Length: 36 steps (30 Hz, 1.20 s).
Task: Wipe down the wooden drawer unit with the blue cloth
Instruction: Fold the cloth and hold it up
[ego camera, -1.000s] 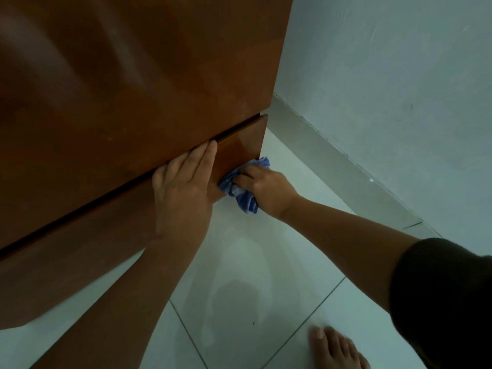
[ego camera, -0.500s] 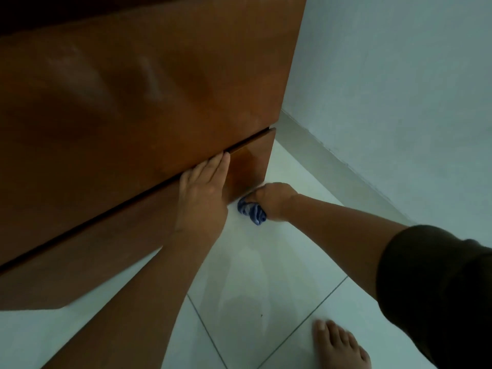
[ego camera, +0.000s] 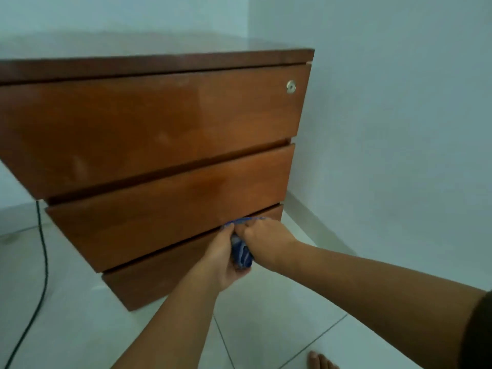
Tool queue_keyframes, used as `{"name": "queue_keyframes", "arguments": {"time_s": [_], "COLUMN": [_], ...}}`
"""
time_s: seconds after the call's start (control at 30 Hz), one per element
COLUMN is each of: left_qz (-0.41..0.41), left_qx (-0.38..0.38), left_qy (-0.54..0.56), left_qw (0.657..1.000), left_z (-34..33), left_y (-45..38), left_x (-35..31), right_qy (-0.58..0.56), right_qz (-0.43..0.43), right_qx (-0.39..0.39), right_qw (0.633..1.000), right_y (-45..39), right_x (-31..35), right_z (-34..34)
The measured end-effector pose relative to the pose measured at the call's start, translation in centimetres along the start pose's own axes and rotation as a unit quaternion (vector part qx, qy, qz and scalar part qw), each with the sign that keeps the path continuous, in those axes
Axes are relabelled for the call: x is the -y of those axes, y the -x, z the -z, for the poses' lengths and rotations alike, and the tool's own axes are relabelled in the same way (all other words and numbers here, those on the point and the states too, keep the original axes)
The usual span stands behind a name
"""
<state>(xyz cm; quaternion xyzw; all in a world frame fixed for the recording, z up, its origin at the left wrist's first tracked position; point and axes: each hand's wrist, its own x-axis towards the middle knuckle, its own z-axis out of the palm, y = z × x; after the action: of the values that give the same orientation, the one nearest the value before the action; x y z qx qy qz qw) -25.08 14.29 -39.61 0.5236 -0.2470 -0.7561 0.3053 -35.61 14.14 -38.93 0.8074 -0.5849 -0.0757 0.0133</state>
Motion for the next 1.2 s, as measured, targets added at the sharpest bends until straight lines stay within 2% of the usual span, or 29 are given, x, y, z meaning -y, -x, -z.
{"name": "queue_keyframes", "arguments": {"time_s": [0.07, 0.2, 0.27, 0.33, 0.4, 0.53, 0.63, 0.73, 0.87, 0.93, 1.07, 1.2], "left_qz": [-0.044, -0.102, -0.121, -0.154, -0.174, -0.226, -0.267, -0.291, -0.311, -0.315, -0.314, -0.324], "left_qx": [-0.011, -0.037, -0.053, -0.069, -0.07, -0.07, -0.044, 0.005, 0.027, 0.006, -0.07, -0.127], "left_qy": [0.051, 0.077, 0.082, 0.073, 0.089, 0.127, 0.147, 0.147, 0.129, 0.121, 0.039, -0.035], "left_qw": [0.998, 0.991, 0.988, 0.983, 0.978, 0.963, 0.951, 0.945, 0.941, 0.941, 0.946, 0.937], "left_z": [0.0, 0.6, 1.3, 2.0, 2.9, 4.7, 5.6, 5.9, 6.4, 7.0, 8.6, 9.8], "left_y": [2.6, 8.0, 10.5, 13.1, 15.5, 19.8, 22.2, 24.1, 26.1, 26.5, 26.4, 25.5], "left_x": [-1.5, -4.2, -5.6, -6.9, -8.0, -10.0, -11.4, -12.6, -14.7, -16.2, -19.3, -23.1], "right_qy": [-0.001, -0.058, -0.125, -0.237, -0.361, -0.537, -0.62, -0.718, -0.783, -0.783, -0.737, -0.702], "right_qz": [0.017, 0.058, 0.082, 0.08, 0.062, -0.041, -0.124, -0.119, -0.111, -0.111, -0.118, -0.115], "right_qx": [-0.023, -0.069, -0.031, 0.057, 0.104, -0.005, -0.002, 0.016, -0.023, -0.05, -0.129, -0.184], "right_qw": [1.0, 0.994, 0.988, 0.966, 0.925, 0.843, 0.775, 0.685, 0.611, 0.61, 0.653, 0.678], "right_y": [1.3, 3.7, 4.5, 5.7, 6.8, 7.7, 6.7, 5.9, 4.8, 4.0, 1.6, -2.3], "right_x": [1.5, 3.8, 4.5, 4.8, 4.9, 5.9, 6.7, 8.2, 10.4, 11.1, 11.8, 12.1], "right_z": [3.0, 9.6, 12.9, 16.3, 18.9, 21.3, 21.4, 22.0, 24.4, 25.9, 28.5, 30.3]}}
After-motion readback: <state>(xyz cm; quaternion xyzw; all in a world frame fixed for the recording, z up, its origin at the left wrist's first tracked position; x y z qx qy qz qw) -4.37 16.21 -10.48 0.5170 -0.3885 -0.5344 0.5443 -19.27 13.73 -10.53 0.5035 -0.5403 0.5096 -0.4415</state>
